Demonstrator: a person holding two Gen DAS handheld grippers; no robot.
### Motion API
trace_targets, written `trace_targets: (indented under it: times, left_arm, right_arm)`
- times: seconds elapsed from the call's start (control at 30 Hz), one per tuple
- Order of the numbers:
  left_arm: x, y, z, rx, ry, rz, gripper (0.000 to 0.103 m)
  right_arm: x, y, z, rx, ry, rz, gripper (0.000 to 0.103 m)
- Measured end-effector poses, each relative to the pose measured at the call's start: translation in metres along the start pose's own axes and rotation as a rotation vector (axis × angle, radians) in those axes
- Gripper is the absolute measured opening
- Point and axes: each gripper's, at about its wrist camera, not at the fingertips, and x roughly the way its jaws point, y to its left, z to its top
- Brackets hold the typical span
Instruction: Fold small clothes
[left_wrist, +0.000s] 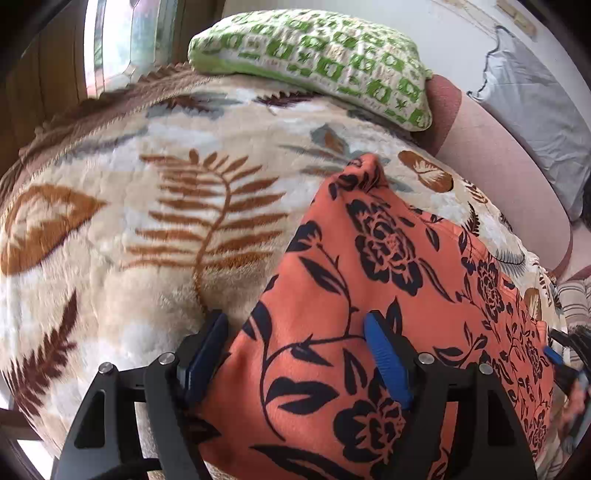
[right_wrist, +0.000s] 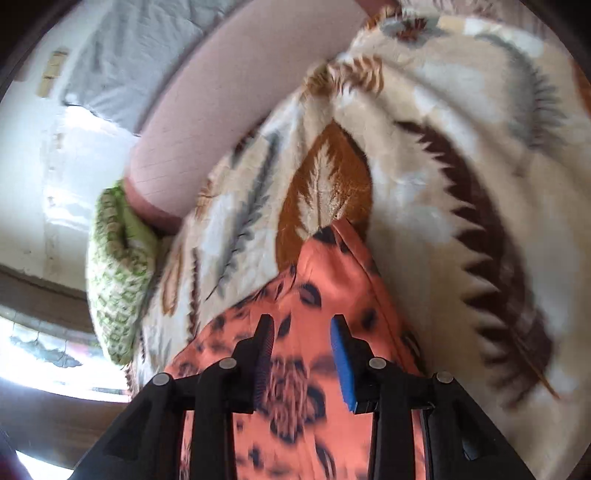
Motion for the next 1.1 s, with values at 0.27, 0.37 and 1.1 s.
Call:
trace_targets:
  times: [0.27, 0.37, 1.1]
  left_arm:
    - [-0.003, 0.020, 0.004, -0.020, 0.010, -0.103, 0.077]
    - [-0.005, 0.021, 0.004, -0.014, 0.012, -0.113, 0.077]
    - [0.012, -0.013, -0.018, 0.261, -0.014, -0.021, 0.103]
  right_arm:
    - [0.012, 0.068, -0.008, -0.160, -0.075, -0.011, 0.036]
    - [0.031, 0.141, -0.051, -0.321, 0.043, 0.117, 0.036]
    - [0.203, 0.324, -0.175, -0.540, 0.374, 0.277, 0.035]
